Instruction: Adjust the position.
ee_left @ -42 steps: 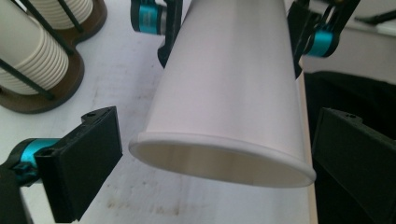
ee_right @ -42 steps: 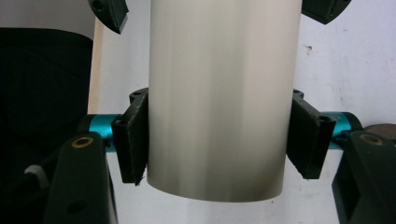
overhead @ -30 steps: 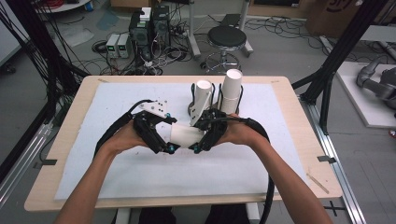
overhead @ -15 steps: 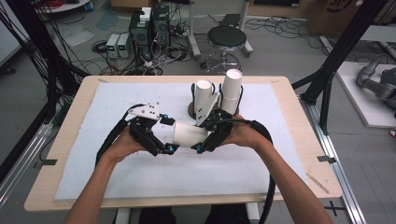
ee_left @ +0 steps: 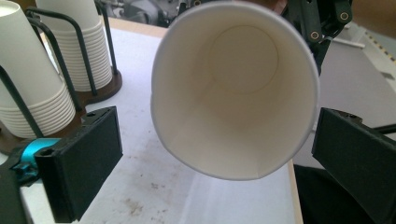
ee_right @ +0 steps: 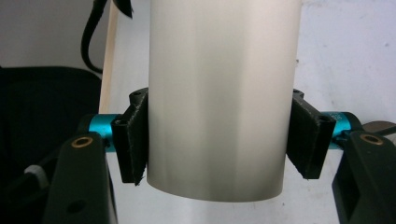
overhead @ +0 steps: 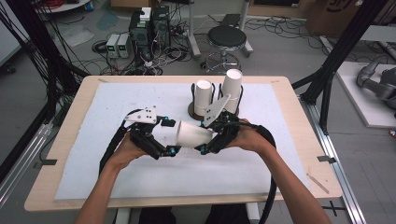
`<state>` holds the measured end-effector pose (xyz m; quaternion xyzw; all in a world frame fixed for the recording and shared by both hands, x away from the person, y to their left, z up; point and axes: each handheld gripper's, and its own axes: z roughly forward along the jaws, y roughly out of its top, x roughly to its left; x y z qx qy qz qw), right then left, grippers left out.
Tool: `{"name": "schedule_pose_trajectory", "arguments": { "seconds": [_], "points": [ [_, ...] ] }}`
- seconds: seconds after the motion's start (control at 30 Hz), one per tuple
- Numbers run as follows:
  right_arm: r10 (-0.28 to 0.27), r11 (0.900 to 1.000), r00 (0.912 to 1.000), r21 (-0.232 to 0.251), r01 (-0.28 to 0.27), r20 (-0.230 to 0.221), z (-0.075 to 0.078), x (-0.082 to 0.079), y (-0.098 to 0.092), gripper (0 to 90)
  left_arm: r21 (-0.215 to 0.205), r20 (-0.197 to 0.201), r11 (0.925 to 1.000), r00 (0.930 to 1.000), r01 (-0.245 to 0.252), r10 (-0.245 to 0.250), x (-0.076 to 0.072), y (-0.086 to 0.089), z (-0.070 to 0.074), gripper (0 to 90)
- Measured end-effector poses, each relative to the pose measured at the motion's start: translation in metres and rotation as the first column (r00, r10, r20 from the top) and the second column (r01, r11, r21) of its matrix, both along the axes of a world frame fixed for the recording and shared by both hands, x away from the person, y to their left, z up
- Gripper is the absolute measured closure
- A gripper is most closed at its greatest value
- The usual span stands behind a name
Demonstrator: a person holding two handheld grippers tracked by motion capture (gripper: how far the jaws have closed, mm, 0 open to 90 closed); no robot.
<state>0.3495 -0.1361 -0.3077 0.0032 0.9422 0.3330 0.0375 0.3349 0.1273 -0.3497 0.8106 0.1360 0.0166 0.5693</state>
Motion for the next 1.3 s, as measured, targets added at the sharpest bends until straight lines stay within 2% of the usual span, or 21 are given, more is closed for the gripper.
{"name": "schedule_pose_trajectory", "arguments": {
  "seconds": [0.03,0.07,0.13,0.23,0.7,1.0,1.2,1.3],
  "points": [
    [0.000,1.000,1.0000,0.000,0.000,0.000,0.000,0.000,0.000,33.8,0.000,0.000,1.0000,1.0000,0.000,0.000,0.000,0.000,0.000,1.7],
    [0.000,0.999,1.0000,0.038,0.000,-0.006,0.000,0.000,-0.003,33.8,-0.021,0.002,0.9998,1.0000,-0.004,0.004,-0.001,0.000,-0.002,1.7],
    [-0.001,0.997,0.9999,0.071,0.002,-0.013,0.000,-0.001,-0.007,33.8,-0.033,0.004,0.9994,1.0000,-0.008,0.008,-0.002,0.000,-0.003,1.7],
    [-0.007,0.997,0.9999,0.074,0.008,-0.013,-0.001,-0.002,-0.008,33.8,-0.039,0.003,0.9992,1.0000,-0.008,0.008,-0.002,0.001,-0.004,1.7],
    [-0.028,0.986,0.9990,0.164,0.034,-0.036,-0.017,-0.009,-0.020,33.8,-0.102,0.000,0.9948,0.9999,-0.010,0.010,-0.009,-0.002,-0.014,1.7],
    [-0.047,0.976,0.9977,0.212,0.056,-0.050,-0.020,-0.011,-0.028,33.8,-0.110,-0.009,0.9939,0.9999,-0.010,0.009,-0.009,-0.003,-0.016,1.7],
    [-0.053,0.972,0.9971,0.224,0.064,-0.055,-0.024,-0.013,-0.030,33.8,-0.114,-0.032,0.9934,0.9994,0.012,-0.015,-0.009,-0.005,-0.018,1.7],
    [-0.055,0.970,0.9969,0.234,0.067,-0.055,-0.026,-0.013,-0.030,33.8,-0.128,-0.033,0.9917,0.9994,0.007,-0.011,-0.009,-0.005,-0.020,1.7]
  ]
}}
